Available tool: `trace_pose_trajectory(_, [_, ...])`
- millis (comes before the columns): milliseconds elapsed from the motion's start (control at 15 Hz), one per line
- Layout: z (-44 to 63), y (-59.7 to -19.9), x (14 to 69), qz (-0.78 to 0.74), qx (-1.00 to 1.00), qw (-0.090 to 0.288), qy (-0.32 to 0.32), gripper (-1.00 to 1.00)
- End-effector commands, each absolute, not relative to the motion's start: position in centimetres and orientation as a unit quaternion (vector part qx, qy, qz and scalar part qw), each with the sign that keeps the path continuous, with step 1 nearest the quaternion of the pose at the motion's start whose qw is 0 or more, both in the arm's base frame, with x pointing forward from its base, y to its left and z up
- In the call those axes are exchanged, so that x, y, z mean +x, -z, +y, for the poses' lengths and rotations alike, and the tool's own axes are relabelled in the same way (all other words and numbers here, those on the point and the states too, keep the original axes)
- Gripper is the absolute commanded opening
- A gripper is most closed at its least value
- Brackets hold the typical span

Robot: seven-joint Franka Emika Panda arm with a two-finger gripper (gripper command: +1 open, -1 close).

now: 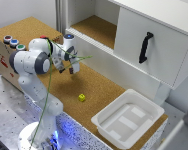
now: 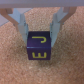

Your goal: Grasp the purple block and turn it right

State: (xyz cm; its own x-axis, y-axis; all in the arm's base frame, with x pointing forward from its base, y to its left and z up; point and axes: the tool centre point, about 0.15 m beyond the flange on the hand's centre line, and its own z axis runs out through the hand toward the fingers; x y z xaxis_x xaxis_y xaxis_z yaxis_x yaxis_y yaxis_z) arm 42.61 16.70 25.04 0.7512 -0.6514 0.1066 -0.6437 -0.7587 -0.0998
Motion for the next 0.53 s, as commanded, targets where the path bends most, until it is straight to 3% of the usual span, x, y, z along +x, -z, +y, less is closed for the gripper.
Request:
trace_pose_trajectory(0, [17.7, -24.9, 46.8, 0.459, -0.888, -0.024, -0.028, -1.00])
trace_pose_trajectory(467, [17.0, -24.7, 45.5, 0.644, -0.763, -0.045, 0.029, -1.00])
